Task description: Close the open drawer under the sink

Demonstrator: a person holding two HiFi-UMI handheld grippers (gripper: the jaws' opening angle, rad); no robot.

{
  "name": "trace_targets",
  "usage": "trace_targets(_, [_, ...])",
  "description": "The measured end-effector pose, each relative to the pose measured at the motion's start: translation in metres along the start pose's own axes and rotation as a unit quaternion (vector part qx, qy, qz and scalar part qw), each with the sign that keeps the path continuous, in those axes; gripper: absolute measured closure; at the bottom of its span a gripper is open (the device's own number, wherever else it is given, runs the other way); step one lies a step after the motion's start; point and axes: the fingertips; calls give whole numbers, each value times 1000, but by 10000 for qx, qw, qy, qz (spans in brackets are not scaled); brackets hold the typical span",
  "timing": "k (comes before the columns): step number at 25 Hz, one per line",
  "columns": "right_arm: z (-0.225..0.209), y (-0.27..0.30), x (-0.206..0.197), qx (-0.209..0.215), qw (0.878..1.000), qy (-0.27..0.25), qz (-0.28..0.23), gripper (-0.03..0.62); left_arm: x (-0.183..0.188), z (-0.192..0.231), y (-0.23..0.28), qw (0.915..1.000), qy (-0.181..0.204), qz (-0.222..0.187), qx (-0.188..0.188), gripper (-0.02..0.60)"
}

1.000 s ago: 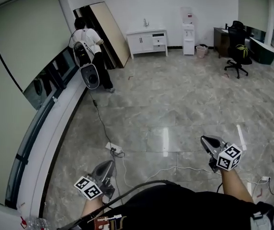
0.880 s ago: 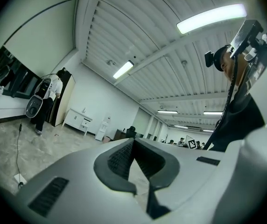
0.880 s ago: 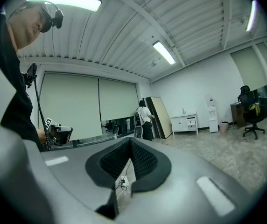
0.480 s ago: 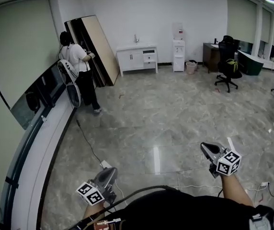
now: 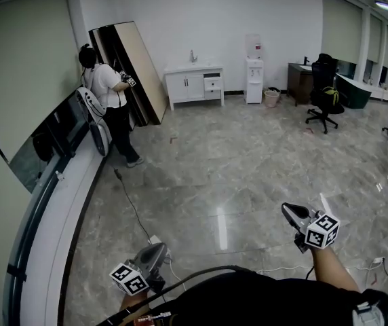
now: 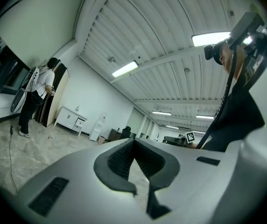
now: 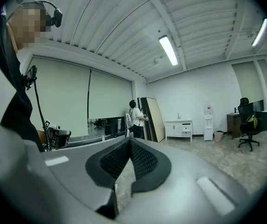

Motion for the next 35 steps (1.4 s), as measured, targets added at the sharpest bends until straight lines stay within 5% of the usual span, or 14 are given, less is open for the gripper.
trace_targets(10, [-47, 107, 2, 520, 9986, 75, 46, 592, 9, 61, 25, 9989, 2, -76, 470, 581])
trace_targets(21, [-189, 212, 32, 1235, 9922, -2, -138, 592, 46, 107, 156, 9916, 290, -441, 1184, 581])
trace_targets(27, [-270, 225, 21, 1193, 9928, 70, -93, 592, 42, 121, 242, 9921, 234, -484, 1129, 581])
trace_targets(35, [-325, 232, 5, 881, 9958, 251, -31, 592, 37, 152, 314, 9958, 159, -240, 865, 581])
Point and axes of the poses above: the fingertips, and each gripper's own axes: y forward along the fingers, z to its left, x out of its top, and after that the axes turned 5 degrees about -z, right-handed
